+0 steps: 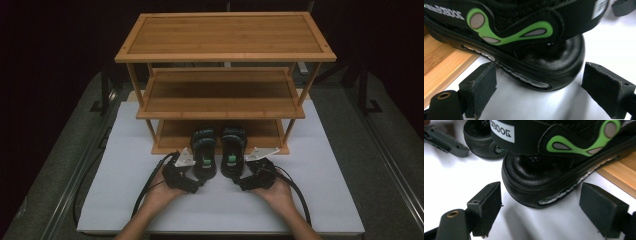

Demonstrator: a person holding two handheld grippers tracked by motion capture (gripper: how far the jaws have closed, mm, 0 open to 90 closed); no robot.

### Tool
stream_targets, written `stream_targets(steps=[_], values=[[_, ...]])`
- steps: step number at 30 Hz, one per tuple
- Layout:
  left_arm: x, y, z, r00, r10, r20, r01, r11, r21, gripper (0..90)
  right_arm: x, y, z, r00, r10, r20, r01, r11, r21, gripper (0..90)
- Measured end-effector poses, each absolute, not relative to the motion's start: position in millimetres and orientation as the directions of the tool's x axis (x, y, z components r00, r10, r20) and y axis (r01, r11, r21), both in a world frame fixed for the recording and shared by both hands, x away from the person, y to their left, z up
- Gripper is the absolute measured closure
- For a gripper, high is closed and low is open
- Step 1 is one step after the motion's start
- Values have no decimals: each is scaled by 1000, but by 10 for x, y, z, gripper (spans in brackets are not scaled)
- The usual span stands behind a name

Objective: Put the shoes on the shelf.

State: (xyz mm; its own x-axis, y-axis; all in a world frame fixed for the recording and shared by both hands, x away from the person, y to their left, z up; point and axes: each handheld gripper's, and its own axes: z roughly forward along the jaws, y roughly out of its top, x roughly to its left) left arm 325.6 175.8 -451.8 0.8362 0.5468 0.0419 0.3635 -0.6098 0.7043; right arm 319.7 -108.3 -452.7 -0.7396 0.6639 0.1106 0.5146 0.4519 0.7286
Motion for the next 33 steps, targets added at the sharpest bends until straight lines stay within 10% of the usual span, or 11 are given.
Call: stream_targets(steps=[33], values=[[3725,1761,-4353,823,566,37,352,-560,750,171,3545,-1092,-4390,-710,695,112,483,365,796,331]])
